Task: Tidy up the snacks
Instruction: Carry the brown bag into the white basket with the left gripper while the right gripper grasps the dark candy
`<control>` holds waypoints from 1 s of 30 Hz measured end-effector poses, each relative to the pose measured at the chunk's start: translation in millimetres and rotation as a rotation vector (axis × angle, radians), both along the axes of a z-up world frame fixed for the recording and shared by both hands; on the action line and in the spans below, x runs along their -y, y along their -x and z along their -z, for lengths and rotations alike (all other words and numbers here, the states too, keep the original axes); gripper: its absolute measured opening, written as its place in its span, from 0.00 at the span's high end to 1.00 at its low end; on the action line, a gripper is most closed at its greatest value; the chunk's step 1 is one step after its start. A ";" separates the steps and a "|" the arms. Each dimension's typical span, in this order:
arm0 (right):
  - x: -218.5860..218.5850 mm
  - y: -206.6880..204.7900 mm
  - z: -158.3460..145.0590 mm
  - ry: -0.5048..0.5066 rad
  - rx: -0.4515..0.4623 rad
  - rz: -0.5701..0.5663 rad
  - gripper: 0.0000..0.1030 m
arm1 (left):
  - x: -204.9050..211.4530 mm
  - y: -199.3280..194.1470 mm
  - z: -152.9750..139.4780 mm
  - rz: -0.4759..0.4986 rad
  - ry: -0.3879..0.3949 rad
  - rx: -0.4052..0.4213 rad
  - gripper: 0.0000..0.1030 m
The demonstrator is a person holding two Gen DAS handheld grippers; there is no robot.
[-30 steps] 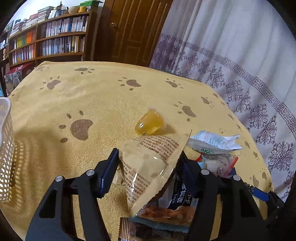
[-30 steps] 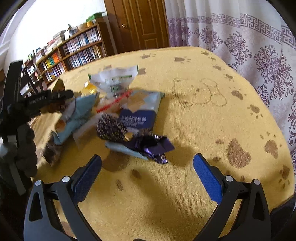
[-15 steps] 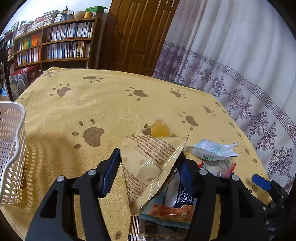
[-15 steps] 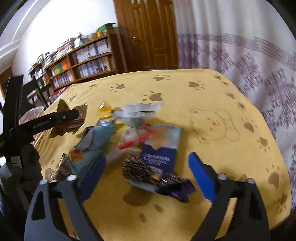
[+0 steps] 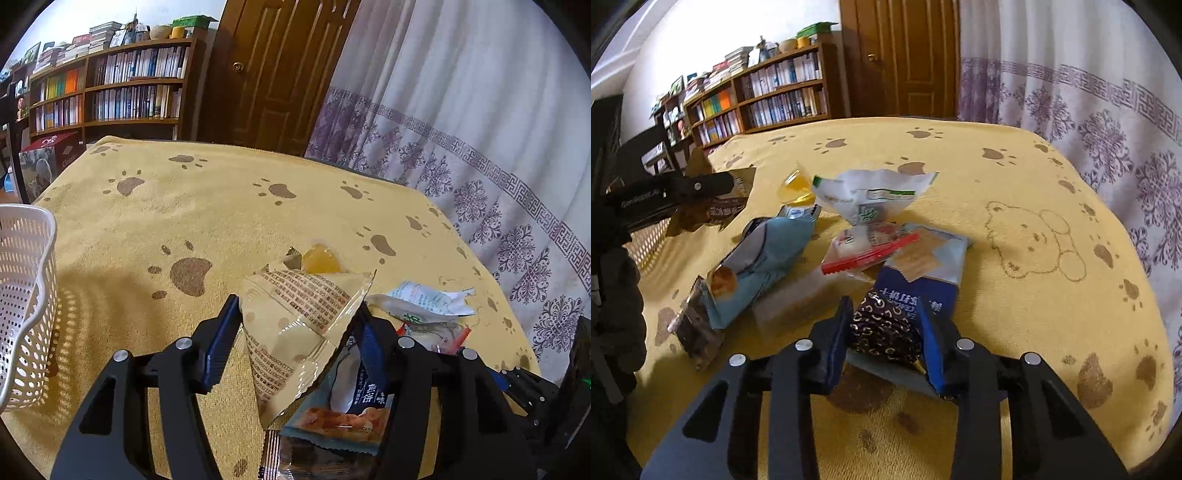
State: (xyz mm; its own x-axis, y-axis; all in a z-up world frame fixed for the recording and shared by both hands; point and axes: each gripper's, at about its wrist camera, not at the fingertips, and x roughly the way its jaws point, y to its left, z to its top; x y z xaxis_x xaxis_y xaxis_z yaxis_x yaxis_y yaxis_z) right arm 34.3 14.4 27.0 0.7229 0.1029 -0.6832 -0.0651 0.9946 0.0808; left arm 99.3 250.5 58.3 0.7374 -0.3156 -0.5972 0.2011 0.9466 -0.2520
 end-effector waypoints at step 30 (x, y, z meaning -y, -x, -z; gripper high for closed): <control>-47.4 33.5 -39.3 -0.077 0.076 -0.099 0.66 | -115.1 56.2 -80.8 -0.442 -0.181 0.230 0.40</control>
State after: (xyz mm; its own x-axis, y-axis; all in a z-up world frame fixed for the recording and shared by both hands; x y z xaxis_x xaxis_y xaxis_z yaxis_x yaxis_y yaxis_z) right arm 0.8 61.8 66.2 0.7561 0.2260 -0.6142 -0.1712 0.9741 0.1478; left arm 43.1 365.6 139.0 0.8951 0.1482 -0.4205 -0.1962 0.9778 -0.0730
